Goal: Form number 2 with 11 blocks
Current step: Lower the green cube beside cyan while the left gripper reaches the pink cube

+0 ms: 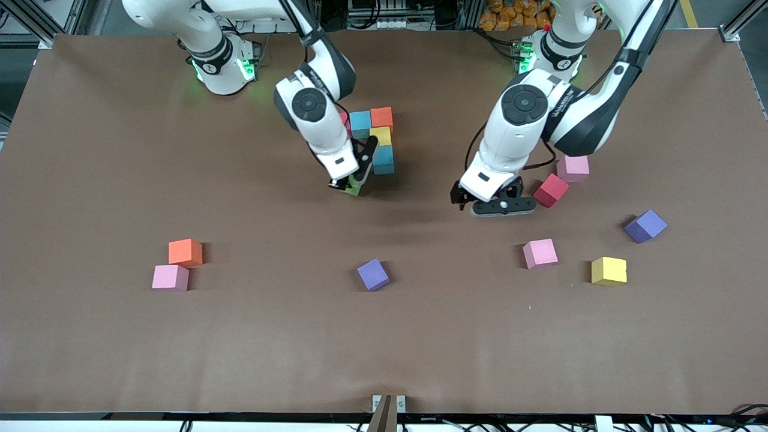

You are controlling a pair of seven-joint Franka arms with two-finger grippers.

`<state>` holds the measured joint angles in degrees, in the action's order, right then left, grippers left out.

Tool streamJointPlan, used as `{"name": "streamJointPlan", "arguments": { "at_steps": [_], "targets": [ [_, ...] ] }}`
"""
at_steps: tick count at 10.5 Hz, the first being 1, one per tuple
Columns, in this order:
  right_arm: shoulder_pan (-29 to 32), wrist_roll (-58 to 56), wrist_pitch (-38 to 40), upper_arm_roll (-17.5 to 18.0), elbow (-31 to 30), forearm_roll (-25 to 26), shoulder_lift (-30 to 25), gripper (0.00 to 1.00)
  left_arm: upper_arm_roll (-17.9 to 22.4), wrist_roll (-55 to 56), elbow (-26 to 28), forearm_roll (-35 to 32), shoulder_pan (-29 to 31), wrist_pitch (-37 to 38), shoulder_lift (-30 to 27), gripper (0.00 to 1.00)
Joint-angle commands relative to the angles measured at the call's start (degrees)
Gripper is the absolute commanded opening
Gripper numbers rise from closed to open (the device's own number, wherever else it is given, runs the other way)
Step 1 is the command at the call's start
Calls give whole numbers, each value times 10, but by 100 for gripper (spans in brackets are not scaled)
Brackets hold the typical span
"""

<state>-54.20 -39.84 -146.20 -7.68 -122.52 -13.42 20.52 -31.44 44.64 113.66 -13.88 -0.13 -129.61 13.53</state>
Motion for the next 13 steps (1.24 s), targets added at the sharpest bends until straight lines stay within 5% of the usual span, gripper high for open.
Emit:
{"name": "streamJointPlan", "arguments": {
  "at_steps": [1, 4, 7, 13],
  "targets": [
    [12, -20, -3, 35, -14, 57, -14, 41, -7, -46, 8, 5, 43, 16, -27, 100],
    [25, -46, -15, 44, -16, 84, -8, 41, -1, -119, 7, 6, 91, 17, -26, 100],
    [85, -96, -63, 92, -39, 86, -1, 41, 30, -153, -6, 2, 102, 18, 11, 100],
    [81, -96, -87, 107, -55, 85, 0, 40, 72, -177, -55, -4, 96, 18, 80, 100]
  ]
}}
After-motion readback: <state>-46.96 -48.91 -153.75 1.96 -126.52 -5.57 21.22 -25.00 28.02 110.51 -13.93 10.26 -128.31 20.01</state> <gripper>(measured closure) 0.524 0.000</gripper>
